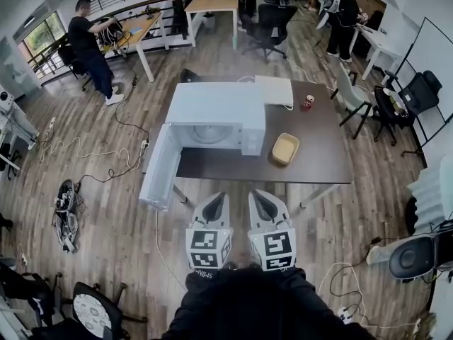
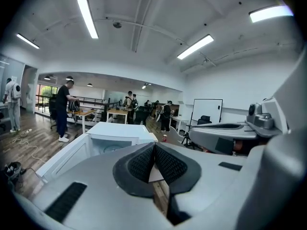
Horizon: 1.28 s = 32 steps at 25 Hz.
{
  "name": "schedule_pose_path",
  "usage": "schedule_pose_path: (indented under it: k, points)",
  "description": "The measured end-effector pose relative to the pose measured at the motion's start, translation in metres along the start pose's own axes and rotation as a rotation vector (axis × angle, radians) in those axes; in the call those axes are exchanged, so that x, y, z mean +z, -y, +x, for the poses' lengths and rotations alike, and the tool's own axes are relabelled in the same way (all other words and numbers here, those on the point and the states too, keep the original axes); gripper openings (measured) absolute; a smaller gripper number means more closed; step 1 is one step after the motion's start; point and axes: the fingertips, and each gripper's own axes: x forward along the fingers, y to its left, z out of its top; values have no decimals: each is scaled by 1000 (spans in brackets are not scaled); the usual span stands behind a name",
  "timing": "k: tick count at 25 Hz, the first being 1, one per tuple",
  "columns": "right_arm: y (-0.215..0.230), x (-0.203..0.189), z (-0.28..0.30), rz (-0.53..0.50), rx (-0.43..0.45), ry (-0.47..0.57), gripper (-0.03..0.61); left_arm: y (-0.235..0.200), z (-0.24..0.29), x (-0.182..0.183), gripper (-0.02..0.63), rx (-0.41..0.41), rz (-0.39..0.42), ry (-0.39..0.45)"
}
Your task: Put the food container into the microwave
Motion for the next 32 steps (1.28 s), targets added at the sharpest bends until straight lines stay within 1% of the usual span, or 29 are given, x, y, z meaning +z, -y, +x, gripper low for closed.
schedule_pose_path:
  k: [4, 10, 15, 20, 23, 26, 29, 32]
  points:
    - [-11, -5, 6, -3, -1, -22, 23, -9, -6, -4, 34, -18, -9, -1]
    - [-30, -15, 15, -5, -12, -58, 23, -29, -17, -18, 34, -31, -16, -27]
    - [-42, -33, 20, -13, -27, -100, 23, -49, -22, -42, 34, -35, -47, -60]
    - [-41, -53, 25, -5, -47, -153, 23, -53, -16, -64, 34, -58, -73, -106]
    - [-36, -53, 35, -10, -44, -157, 23, -57, -4, -62, 34, -62, -75, -106]
    - [-20, -59, 49, 0, -45, -166, 23, -57, 16, -60, 34, -64, -68, -111]
    - [-3, -62, 74, 8, -38, -173, 23, -67, 41, -58, 33, -50, -75, -121]
    - [16, -56, 102, 4, -28, -162, 23, -79, 72, -49, 32, -33, -80, -121]
